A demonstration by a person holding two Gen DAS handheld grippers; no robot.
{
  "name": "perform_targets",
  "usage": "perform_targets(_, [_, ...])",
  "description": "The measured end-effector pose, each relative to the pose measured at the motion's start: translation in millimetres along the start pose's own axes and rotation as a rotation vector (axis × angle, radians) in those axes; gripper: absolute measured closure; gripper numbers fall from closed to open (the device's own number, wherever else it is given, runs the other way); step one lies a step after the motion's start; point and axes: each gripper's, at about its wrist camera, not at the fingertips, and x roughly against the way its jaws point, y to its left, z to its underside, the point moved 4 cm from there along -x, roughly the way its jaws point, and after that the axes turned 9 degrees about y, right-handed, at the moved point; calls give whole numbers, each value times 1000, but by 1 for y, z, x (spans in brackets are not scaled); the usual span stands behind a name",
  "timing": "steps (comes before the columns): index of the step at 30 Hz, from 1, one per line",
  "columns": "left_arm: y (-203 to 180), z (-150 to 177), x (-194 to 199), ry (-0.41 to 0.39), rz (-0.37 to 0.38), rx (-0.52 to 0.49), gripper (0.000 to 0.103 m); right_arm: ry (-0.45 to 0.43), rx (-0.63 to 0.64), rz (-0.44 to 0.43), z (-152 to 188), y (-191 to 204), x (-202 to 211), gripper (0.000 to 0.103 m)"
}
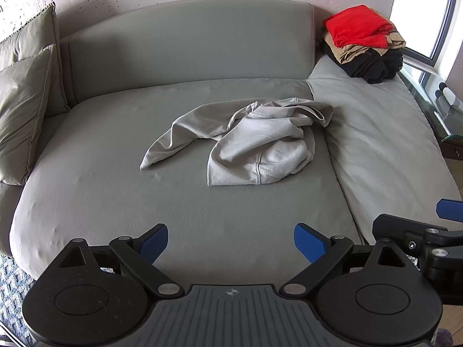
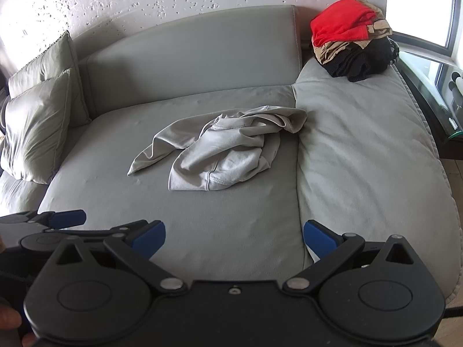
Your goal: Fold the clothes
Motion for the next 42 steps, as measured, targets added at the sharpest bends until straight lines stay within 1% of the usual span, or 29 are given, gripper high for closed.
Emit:
perform_targets(32, [-1,1,-4,10,4,0,9,4,-16,-7,0,-3,-2,0])
perform_targets(34, [1,1,-5,6,1,0,9,1,-35,-16,-1,-6,-3,0])
perform_targets(38, [16,-5,-9,-34,-14,14,9,-25,-96,-36,-8,-20,-6,0])
perform_targets(40, [26,-10,-13,-56,-25,26,12,-44,-138,-62,-13,-29,-9,0])
perform_targets(42, [37,-17,-21,-67,-41,42,19,-74,-193,-109,-20,-41,-14,0])
